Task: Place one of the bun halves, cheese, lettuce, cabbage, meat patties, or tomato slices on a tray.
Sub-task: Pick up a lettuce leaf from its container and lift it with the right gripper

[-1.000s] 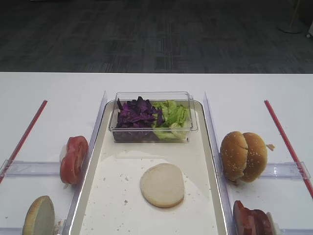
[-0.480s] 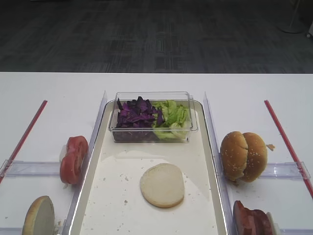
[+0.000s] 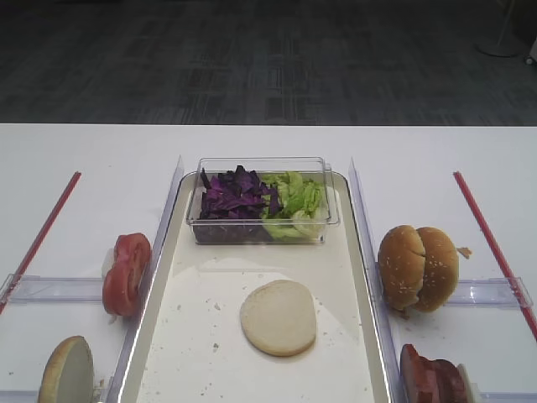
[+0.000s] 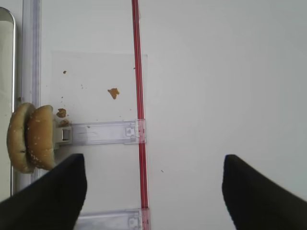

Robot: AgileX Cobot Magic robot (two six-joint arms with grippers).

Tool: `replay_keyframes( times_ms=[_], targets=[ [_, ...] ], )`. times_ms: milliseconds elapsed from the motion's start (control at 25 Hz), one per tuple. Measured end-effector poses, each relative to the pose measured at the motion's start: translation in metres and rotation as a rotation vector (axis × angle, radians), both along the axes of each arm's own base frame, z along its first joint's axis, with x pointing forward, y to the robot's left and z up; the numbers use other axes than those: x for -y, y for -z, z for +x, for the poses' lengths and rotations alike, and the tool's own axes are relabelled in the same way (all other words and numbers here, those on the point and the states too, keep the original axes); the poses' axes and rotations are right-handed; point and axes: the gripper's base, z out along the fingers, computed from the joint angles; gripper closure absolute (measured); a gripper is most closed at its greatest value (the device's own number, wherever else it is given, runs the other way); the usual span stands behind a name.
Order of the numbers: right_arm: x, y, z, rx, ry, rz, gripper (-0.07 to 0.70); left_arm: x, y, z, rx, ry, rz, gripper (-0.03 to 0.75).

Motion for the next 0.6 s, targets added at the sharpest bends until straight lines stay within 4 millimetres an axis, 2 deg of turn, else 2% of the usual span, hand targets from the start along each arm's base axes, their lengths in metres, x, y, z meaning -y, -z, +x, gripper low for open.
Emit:
replay_keyframes(
  times_ms=[600],
  targets=[
    [0.002,0.026,0.096,-0.143,-0.002,-0.009,0.018,0.0,0.0,0.0,0.0,0.0,0.0,0.277]
  ],
)
